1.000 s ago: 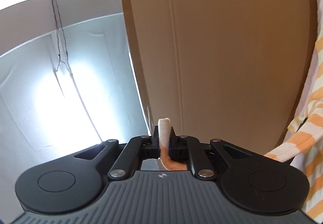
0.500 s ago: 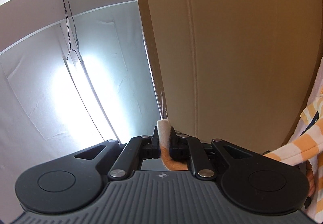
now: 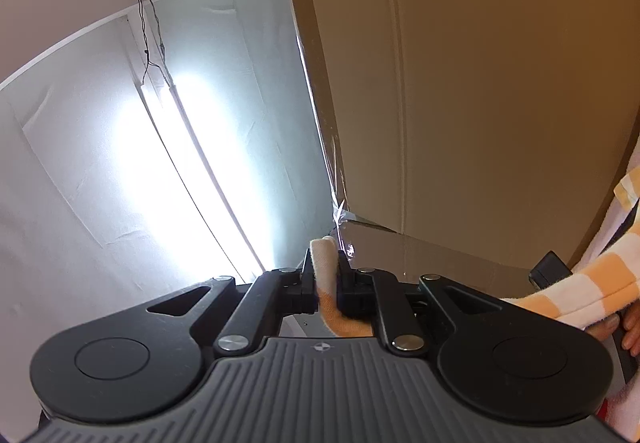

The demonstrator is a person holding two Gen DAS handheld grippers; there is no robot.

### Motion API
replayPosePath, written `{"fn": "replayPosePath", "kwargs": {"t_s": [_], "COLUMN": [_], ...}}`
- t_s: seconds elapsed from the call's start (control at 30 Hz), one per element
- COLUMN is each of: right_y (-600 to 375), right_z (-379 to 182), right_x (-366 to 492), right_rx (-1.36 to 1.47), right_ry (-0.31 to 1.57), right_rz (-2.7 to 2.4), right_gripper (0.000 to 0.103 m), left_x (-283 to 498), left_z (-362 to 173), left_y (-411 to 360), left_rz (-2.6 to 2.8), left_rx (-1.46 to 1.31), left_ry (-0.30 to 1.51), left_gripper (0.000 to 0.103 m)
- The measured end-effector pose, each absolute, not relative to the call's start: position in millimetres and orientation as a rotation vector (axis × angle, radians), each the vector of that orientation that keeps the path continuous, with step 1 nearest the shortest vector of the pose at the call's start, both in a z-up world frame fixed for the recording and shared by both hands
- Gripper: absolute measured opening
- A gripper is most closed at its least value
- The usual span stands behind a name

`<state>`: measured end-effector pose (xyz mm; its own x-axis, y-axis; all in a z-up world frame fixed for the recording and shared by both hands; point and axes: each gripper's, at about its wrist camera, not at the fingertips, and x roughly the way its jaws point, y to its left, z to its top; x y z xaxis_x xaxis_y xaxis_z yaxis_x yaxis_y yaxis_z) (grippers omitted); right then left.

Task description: Fold clothes

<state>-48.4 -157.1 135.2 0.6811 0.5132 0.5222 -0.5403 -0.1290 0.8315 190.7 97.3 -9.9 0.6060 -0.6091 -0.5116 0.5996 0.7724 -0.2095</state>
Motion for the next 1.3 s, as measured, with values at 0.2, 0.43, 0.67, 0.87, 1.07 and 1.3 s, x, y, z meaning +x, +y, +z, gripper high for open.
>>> {"fn": "replayPosePath", "kwargs": {"t_s": [0.2,0.43,0.67,0.87,1.07,1.3], "right_y": [-148.2,-146.0,-144.9,-144.6,-146.2,-149.6], "right_z": [126.8,123.1,123.5,116.1,106.5,100.3], "right_x": [-51.0,-65.4,-74.2,-77.3,-80.4,-80.8], "right_rx": [1.437,1.389,1.345,1.330,1.327,1.334], "right_ry": [0.040,0.068,0.073,0.108,0.139,0.136], "right_rz": [0.951,1.023,1.069,1.054,1.027,1.005], "right_gripper": [0.010,0.010,0.012,0.012,0.012,0.013], "left_x": [190.7,187.5,193.7,199.9,206.1,209.9], "left_z": [-8.9,-6.2,-4.3,-2.6,-0.9,1.8], "left_y": [100.5,104.3,115.1,128.1,141.1,153.0], "left_rz": [-0.692,-0.666,-0.645,-0.668,-0.690,-0.704], "left_rx": [-0.014,0.058,0.010,-0.058,-0.126,-0.182], "left_ry": [0.597,0.572,0.578,0.615,0.653,0.687], "left_gripper": [0.042,0.042,0.051,0.055,0.052,0.051]}}
